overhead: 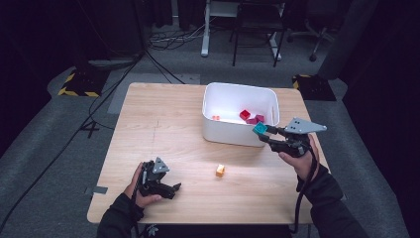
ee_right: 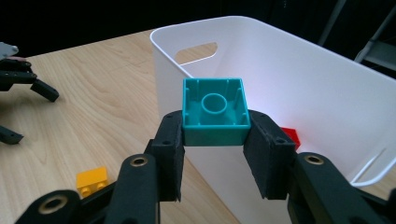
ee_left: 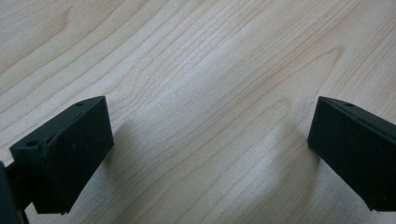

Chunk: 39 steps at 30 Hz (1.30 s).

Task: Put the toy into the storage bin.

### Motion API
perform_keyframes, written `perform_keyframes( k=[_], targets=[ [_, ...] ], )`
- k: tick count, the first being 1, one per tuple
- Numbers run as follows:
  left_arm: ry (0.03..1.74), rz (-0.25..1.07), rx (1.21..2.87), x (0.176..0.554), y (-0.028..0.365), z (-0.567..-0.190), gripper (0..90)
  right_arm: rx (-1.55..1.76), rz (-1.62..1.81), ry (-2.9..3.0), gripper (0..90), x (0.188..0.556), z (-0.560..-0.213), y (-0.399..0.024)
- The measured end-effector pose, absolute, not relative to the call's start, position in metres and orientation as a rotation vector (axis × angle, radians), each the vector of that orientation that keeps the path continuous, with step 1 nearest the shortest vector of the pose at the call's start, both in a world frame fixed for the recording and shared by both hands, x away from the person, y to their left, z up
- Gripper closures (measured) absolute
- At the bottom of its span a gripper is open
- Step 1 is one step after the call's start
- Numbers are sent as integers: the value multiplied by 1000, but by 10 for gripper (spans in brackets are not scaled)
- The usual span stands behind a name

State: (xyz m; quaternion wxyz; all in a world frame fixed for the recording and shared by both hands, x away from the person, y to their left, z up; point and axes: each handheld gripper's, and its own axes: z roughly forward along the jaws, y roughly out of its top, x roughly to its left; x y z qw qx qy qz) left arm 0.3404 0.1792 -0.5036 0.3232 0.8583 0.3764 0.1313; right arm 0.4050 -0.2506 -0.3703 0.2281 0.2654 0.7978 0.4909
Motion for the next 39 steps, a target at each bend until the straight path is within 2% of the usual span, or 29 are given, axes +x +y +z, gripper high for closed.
perform_keyframes(
  k=[13, 24, 39],
  targets=[
    [987, 344, 2253, 340, 179, -504, 3, 769, 1330, 2154, 595, 420, -357, -253],
    [987, 344, 2252, 340, 179, -504, 3, 851, 1330, 2117, 595, 450, -345, -254],
    [987, 345, 2253, 340, 179, -504, 3, 895, 1295, 2110, 595, 477, -344, -241]
  ],
)
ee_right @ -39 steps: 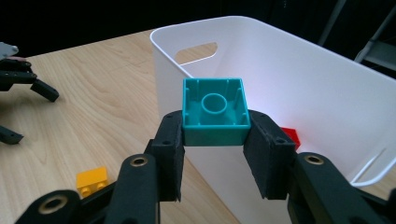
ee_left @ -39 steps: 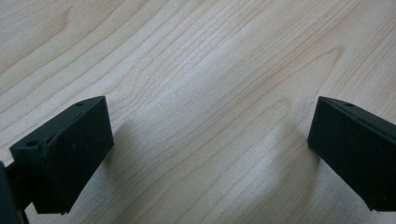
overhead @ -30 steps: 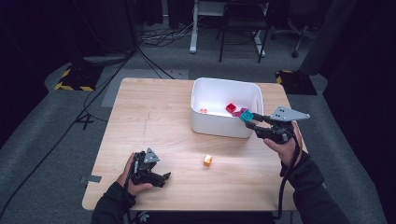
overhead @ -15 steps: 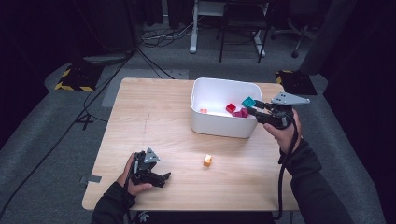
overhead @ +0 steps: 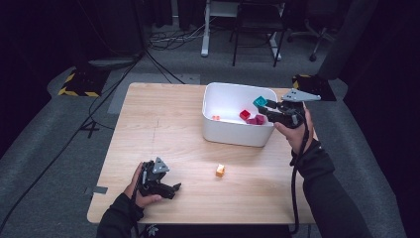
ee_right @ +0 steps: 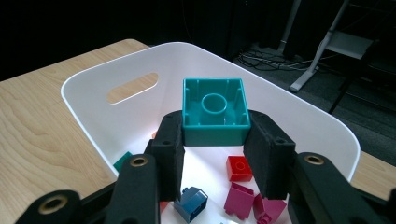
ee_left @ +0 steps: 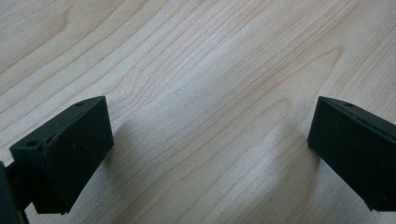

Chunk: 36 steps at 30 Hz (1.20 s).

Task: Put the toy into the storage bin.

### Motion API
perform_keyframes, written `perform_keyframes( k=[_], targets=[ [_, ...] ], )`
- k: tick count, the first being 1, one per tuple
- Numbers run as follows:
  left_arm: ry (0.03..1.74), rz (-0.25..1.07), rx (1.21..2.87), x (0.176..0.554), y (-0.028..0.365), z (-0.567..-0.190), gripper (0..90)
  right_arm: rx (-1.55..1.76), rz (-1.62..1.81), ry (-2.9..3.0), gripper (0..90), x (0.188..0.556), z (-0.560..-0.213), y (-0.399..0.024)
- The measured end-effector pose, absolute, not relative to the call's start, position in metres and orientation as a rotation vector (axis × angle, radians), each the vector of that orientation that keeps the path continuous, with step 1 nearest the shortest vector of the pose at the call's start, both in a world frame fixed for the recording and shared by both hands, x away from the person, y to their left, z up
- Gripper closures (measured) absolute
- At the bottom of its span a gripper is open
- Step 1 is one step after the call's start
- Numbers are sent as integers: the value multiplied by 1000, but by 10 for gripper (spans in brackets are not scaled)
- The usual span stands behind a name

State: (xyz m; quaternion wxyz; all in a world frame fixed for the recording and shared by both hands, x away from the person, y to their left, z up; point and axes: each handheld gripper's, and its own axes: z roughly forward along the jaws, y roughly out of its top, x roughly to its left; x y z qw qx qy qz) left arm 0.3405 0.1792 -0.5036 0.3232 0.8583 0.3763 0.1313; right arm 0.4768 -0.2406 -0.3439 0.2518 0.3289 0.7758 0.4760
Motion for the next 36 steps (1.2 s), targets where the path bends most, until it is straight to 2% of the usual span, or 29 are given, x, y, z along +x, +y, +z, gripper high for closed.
perform_keyframes(
  k=[14, 20, 36],
  targets=[
    [987, 345, 2253, 340, 179, -504, 3, 934, 1230, 2144, 594, 492, -358, -229],
    [988, 345, 2252, 340, 179, -504, 3, 944, 1241, 2147, 558, 492, -360, -230],
    [988, 345, 2253, 340, 179, -504, 3, 821, 1310, 2133, 495, 460, -348, -231]
  ],
)
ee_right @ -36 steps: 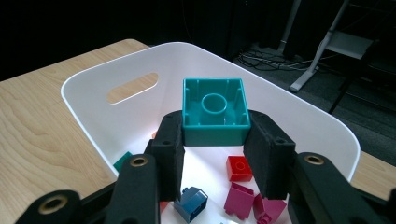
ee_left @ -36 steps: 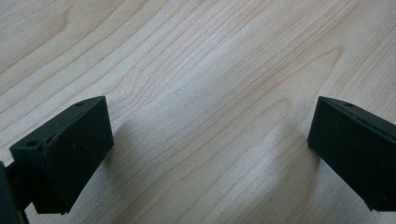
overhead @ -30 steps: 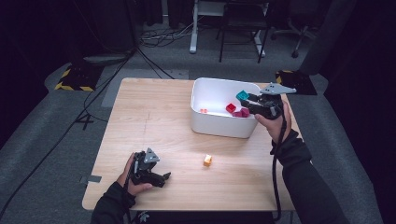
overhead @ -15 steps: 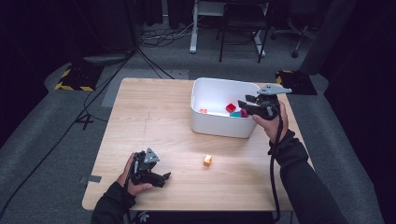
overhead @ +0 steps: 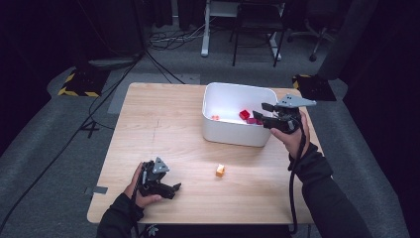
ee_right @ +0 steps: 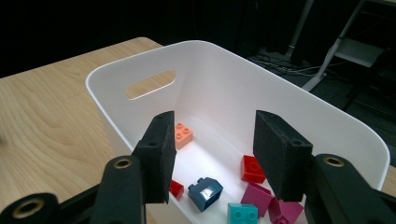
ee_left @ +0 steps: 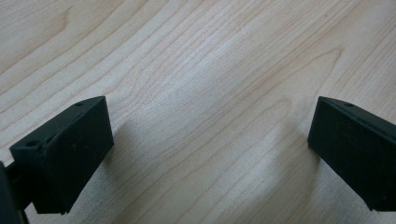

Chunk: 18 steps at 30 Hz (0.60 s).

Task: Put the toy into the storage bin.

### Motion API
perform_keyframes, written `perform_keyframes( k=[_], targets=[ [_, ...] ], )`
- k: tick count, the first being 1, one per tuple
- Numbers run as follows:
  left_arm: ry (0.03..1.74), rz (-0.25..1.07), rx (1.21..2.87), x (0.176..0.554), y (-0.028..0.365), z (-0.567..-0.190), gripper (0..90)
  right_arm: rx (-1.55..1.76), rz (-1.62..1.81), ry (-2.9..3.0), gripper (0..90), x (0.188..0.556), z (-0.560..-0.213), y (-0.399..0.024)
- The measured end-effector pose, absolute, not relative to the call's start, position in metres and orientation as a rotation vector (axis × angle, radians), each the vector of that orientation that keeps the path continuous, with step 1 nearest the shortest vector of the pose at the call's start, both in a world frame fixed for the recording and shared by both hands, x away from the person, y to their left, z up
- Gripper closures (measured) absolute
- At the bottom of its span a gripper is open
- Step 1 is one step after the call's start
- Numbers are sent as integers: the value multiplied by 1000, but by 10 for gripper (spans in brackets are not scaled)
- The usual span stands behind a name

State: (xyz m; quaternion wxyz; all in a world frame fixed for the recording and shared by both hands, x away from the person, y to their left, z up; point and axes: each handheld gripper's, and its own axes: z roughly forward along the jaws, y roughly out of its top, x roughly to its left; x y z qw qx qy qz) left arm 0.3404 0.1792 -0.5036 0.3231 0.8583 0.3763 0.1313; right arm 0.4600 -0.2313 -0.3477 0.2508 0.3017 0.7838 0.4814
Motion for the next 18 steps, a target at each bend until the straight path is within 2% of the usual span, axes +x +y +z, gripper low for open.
perform_keyframes(
  k=[11, 18],
  targets=[
    [988, 344, 2252, 340, 179, -504, 3, 722, 1318, 2183, 453, 431, -350, -225],
    [987, 344, 2253, 340, 179, -504, 3, 647, 1334, 2214, 465, 414, -353, -220]
  ],
)
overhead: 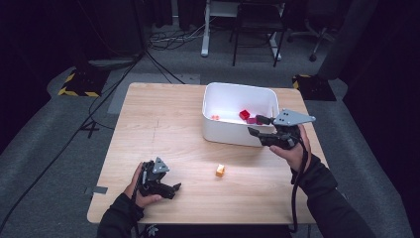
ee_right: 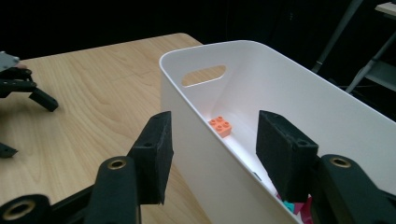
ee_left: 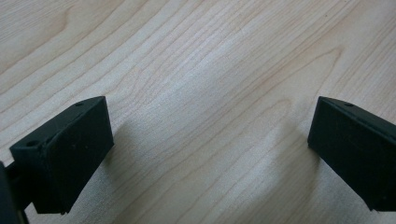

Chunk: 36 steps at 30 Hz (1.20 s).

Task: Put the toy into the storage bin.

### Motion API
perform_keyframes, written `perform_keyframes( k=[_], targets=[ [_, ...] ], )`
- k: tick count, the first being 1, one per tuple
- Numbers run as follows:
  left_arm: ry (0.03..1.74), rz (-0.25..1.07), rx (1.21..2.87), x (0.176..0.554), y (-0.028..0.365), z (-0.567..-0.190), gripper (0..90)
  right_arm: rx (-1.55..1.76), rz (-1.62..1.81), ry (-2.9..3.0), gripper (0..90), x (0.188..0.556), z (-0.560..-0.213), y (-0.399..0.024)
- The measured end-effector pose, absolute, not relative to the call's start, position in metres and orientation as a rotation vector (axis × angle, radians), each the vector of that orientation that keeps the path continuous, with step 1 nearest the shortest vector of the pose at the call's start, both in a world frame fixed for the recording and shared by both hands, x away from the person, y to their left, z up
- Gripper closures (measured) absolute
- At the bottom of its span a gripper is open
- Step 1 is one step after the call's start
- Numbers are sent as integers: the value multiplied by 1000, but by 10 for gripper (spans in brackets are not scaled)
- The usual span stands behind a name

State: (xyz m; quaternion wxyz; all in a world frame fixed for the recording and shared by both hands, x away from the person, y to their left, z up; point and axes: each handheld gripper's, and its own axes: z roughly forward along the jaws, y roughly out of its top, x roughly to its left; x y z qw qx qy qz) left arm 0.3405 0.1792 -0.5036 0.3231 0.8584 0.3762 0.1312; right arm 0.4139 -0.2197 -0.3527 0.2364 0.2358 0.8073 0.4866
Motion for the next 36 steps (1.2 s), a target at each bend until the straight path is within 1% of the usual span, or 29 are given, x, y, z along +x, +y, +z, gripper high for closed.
perform_keyframes(
  k=[7, 19, 30, 36],
  targets=[
    [987, 345, 2253, 340, 179, -504, 3, 586, 1343, 2253, 443, 399, -360, -213],
    [987, 345, 2253, 340, 179, -504, 3, 430, 1369, 2377, 436, 376, -403, -191],
    [987, 345, 2253, 340, 179, -504, 3, 420, 1338, 2501, 404, 371, -442, -168],
    [988, 344, 2253, 340, 179, -504, 3, 422, 1293, 2564, 361, 373, -462, -155]
  ],
)
